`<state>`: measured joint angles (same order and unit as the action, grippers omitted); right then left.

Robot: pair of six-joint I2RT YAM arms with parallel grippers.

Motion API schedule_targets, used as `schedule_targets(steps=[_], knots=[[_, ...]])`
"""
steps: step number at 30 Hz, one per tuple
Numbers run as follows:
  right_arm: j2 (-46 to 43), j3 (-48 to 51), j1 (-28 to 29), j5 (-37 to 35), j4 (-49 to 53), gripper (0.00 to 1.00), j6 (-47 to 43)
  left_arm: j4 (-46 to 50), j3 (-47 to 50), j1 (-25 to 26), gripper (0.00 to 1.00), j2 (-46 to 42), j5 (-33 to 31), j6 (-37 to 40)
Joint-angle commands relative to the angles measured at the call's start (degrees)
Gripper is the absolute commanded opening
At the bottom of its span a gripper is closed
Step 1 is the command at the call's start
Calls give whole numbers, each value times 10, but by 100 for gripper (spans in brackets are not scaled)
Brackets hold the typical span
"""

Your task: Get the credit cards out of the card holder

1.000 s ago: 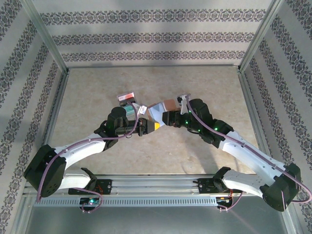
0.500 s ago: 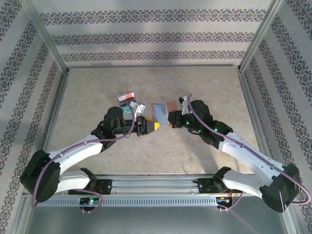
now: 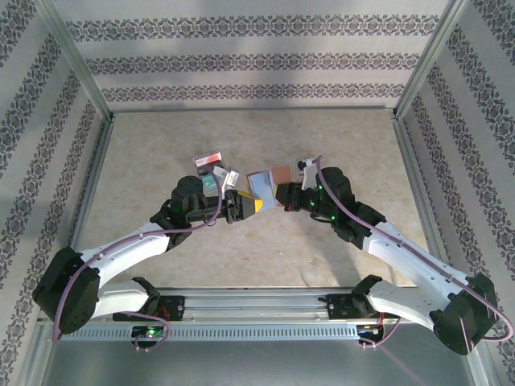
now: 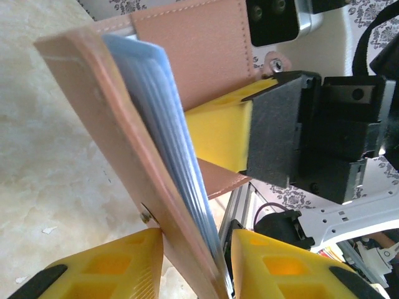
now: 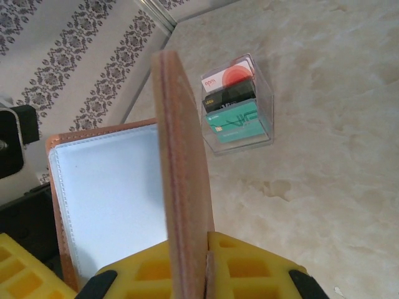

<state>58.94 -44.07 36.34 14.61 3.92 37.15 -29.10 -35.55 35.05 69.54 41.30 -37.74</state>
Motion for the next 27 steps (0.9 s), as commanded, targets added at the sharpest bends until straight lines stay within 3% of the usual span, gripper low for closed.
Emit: schedule_targets(steps=[1, 7, 11, 19, 27], knots=[[-15, 8, -1, 17, -29, 0, 1, -25, -16, 2, 35, -9, -8, 6], [-16, 10, -4, 13, -25, 0, 0, -28, -9, -6, 35, -30, -19, 6], [-13, 8, -5, 12, -23, 0, 0, -36, -5, -9, 45, -35, -17, 0], [-9, 6, -6, 13, -23, 0, -1, -69, 10, -21, 45, -38, -18, -20], [-8, 5, -7, 14, -23, 0, -1, -75, 15, -28, 34, -40, -25, -25]])
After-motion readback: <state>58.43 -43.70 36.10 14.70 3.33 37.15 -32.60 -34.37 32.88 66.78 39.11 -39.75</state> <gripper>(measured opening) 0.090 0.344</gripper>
